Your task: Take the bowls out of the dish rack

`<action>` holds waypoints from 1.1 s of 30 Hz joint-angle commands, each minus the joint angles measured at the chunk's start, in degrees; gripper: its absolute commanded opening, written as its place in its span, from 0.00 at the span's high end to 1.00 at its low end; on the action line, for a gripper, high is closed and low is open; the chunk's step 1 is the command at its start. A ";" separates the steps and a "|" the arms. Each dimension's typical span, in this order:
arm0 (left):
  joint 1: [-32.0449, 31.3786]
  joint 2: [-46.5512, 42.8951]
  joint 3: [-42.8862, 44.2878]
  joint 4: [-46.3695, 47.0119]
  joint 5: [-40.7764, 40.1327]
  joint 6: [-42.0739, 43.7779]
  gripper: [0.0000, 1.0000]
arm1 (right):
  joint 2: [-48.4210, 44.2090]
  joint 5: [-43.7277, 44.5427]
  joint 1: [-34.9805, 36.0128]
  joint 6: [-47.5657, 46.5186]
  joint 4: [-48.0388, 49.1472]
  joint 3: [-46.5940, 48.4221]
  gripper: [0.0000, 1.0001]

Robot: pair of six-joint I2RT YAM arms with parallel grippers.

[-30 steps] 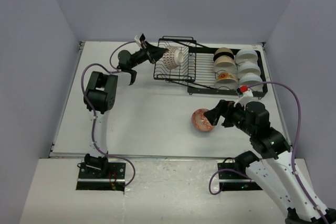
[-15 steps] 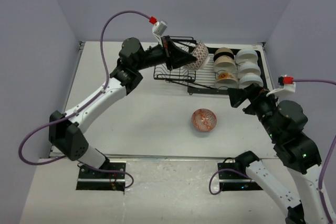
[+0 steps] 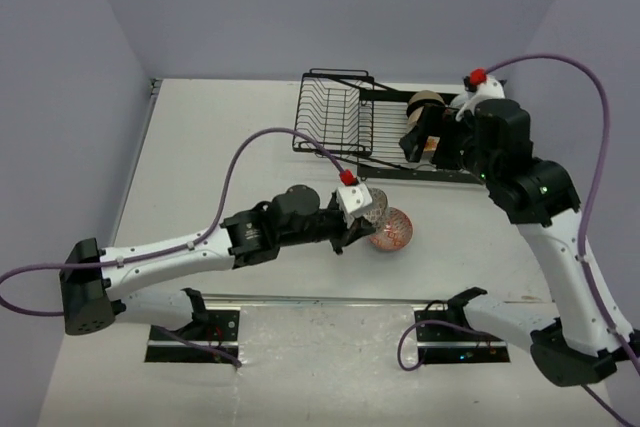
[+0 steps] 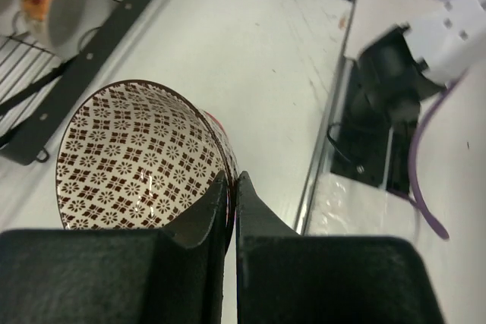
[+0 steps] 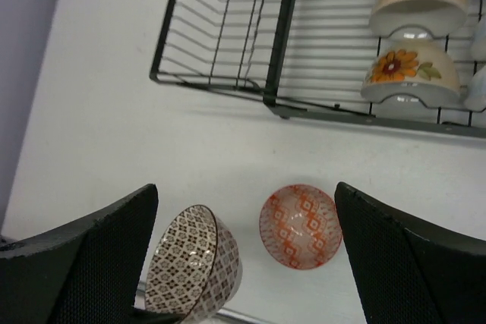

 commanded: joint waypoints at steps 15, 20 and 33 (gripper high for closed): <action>-14.72 6.50 5.73 -0.53 -19.59 18.44 1.00 | 5.14 -14.07 7.50 -7.72 -7.15 -19.55 0.68; -15.33 6.94 5.91 -0.10 -20.21 19.15 1.00 | 4.18 -17.68 7.68 -7.19 -3.80 -22.55 0.61; -15.51 8.26 5.38 1.14 -24.16 18.46 0.01 | 0.05 -11.65 7.77 -0.88 4.10 -27.12 1.00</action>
